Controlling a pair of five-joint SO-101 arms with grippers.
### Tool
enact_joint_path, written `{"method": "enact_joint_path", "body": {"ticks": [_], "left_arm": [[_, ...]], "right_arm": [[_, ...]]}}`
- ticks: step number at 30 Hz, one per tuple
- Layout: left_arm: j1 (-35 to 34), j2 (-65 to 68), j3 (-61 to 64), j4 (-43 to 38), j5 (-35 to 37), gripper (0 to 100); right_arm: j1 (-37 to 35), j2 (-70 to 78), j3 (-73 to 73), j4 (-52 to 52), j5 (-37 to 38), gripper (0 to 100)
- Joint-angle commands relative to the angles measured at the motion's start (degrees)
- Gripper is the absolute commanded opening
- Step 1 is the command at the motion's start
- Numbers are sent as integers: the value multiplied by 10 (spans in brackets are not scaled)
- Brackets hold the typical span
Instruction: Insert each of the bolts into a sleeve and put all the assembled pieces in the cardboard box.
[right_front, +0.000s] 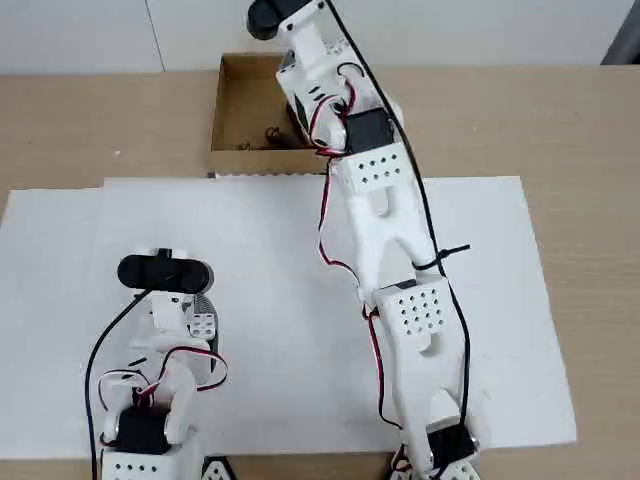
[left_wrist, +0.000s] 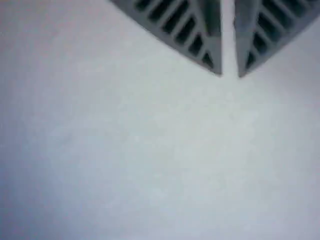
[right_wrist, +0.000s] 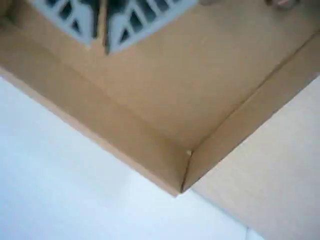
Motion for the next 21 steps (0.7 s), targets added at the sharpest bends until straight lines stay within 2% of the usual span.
{"method": "enact_joint_path", "body": {"ticks": [1, 8, 13, 21], "left_arm": [[-4, -6, -3, -14, -4, 7], [-4, -6, -3, -14, -4, 7], [-4, -6, -2, -14, -4, 7], [-4, -6, -2, -14, -4, 7]], "right_arm": [[4, -33, -40, 67, 4, 2], [22, -151, -40, 193, -41, 2], [41, -224, -40, 288, -46, 2], [90, -320, -34, 309, -76, 2]]}}
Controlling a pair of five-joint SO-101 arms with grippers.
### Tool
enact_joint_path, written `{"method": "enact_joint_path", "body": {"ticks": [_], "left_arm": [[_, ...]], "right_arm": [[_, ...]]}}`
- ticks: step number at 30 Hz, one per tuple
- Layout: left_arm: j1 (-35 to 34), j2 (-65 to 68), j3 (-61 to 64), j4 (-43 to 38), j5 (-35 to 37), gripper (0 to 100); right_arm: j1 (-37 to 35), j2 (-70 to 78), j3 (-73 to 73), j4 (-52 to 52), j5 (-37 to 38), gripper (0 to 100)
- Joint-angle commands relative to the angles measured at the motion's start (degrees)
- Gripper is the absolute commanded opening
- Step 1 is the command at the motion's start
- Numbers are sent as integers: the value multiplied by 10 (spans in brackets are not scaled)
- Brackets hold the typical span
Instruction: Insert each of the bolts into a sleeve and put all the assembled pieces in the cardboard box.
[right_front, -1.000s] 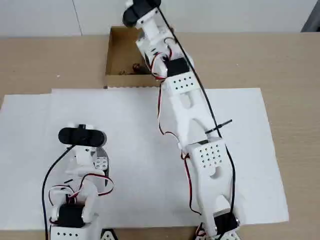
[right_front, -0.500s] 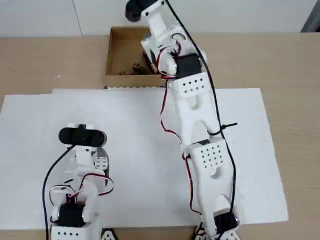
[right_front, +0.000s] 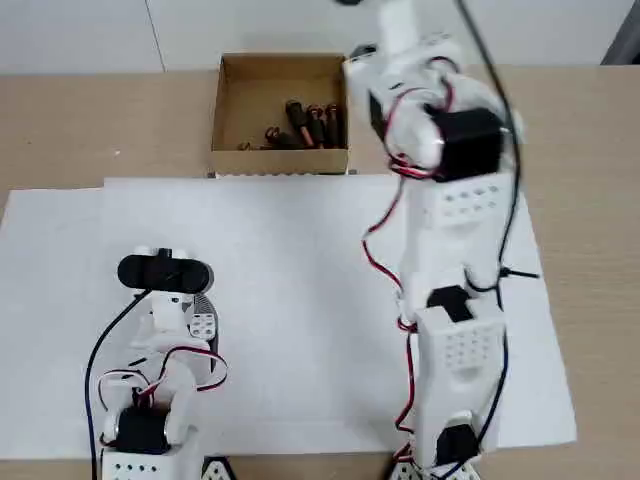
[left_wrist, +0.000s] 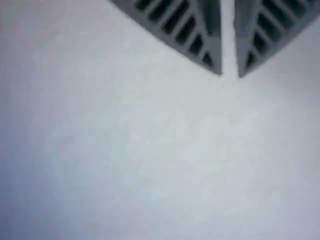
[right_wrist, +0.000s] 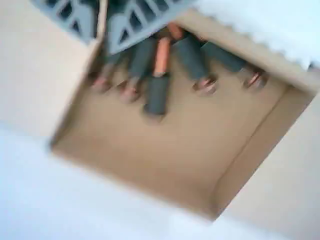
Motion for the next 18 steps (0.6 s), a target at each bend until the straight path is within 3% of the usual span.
{"method": "enact_joint_path", "body": {"ticks": [1, 7, 18], "left_arm": [[-4, -6, -2, -14, -4, 7], [-4, -6, -2, -14, -4, 7], [-4, -6, -2, -14, -4, 7]], "right_arm": [[25, -65, -8, 7, -6, 2], [73, -189, 134, 7, -7, 2], [124, -466, 522, 1, -9, 2]]}}
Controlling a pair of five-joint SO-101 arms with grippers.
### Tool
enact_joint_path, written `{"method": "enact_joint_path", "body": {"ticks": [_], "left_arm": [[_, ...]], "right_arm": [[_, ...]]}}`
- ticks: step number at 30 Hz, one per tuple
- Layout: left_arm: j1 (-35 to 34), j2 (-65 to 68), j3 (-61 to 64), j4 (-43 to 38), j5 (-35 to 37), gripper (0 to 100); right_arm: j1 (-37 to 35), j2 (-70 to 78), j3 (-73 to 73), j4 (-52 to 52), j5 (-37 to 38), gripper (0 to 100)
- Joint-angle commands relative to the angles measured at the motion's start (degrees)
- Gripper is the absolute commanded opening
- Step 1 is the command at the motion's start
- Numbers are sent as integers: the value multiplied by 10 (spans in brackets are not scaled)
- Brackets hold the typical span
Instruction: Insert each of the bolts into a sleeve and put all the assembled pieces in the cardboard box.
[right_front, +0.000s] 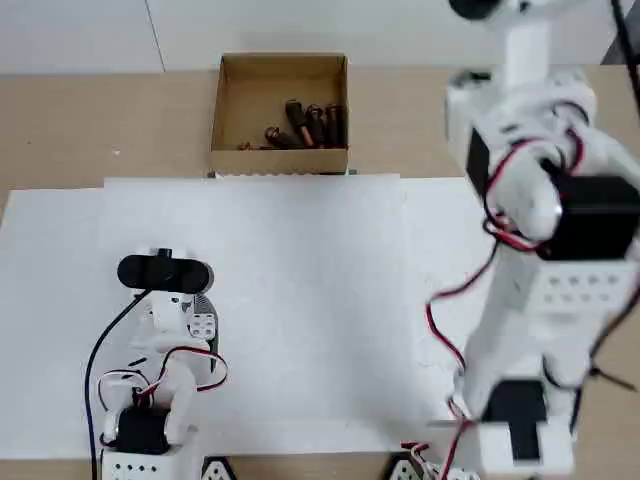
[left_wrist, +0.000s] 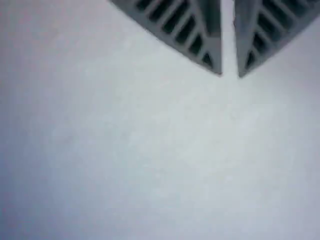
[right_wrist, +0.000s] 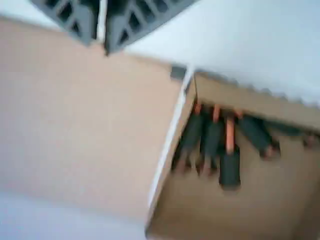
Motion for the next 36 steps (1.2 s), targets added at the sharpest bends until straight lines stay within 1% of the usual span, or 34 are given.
{"method": "enact_joint_path", "body": {"ticks": [1, 6, 11, 15, 24, 29, 36], "left_arm": [[-4, -6, -2, -14, -4, 7], [-4, -6, -2, -14, -4, 7], [-4, -6, -2, -14, -4, 7], [-4, -6, -2, -14, -4, 7], [-4, -6, -2, -14, -4, 7], [-4, -6, -2, -14, -4, 7], [-4, -6, -2, -14, -4, 7]], "right_arm": [[15, -90, 108, 0, -6, 2], [34, -184, 238, 0, -6, 2], [35, -277, 381, -18, -18, 2], [36, -356, 514, -66, -41, 2], [36, -545, 843, -225, -42, 2], [36, -640, 981, -305, -42, 2], [37, -744, 1145, -375, -42, 2]]}}
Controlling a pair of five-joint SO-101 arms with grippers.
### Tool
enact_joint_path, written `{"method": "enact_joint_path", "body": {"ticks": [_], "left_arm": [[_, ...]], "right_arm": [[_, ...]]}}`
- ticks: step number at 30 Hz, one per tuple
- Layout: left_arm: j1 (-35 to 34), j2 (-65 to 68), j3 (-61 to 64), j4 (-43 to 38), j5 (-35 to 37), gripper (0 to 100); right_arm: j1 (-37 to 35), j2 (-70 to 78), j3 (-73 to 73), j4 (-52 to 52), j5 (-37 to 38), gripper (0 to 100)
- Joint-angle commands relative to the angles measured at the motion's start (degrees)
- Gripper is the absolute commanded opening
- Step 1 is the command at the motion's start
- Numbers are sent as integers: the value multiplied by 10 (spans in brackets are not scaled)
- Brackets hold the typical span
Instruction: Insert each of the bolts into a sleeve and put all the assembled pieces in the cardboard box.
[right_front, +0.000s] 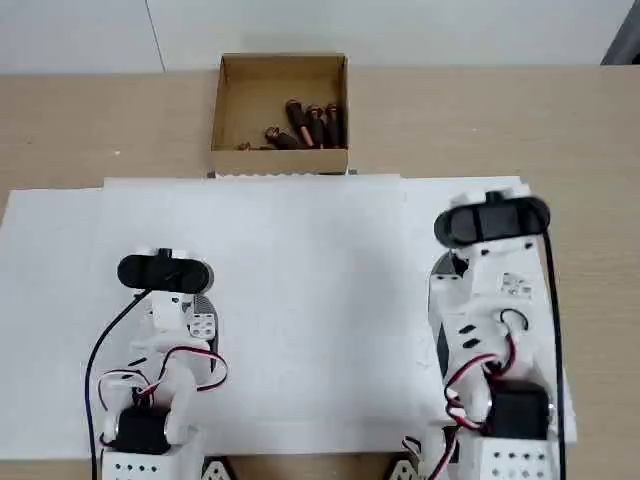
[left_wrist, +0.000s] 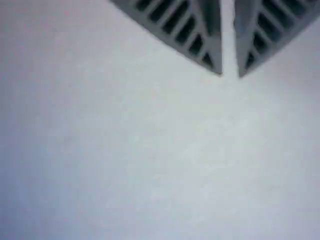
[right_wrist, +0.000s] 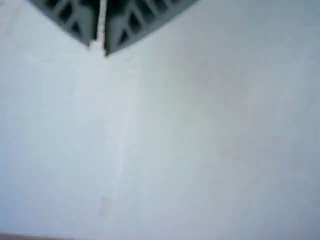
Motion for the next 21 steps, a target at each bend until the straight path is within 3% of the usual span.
{"method": "enact_joint_path", "body": {"ticks": [1, 14, 21], "left_arm": [[-4, -6, -2, -14, -4, 7], [-4, -6, -2, -14, -4, 7], [-4, -6, -2, -14, -4, 7]], "right_arm": [[6, -49, 69, -40, -4, 2], [6, -249, 295, -82, -2, 2], [6, -249, 331, -83, -4, 2]]}}
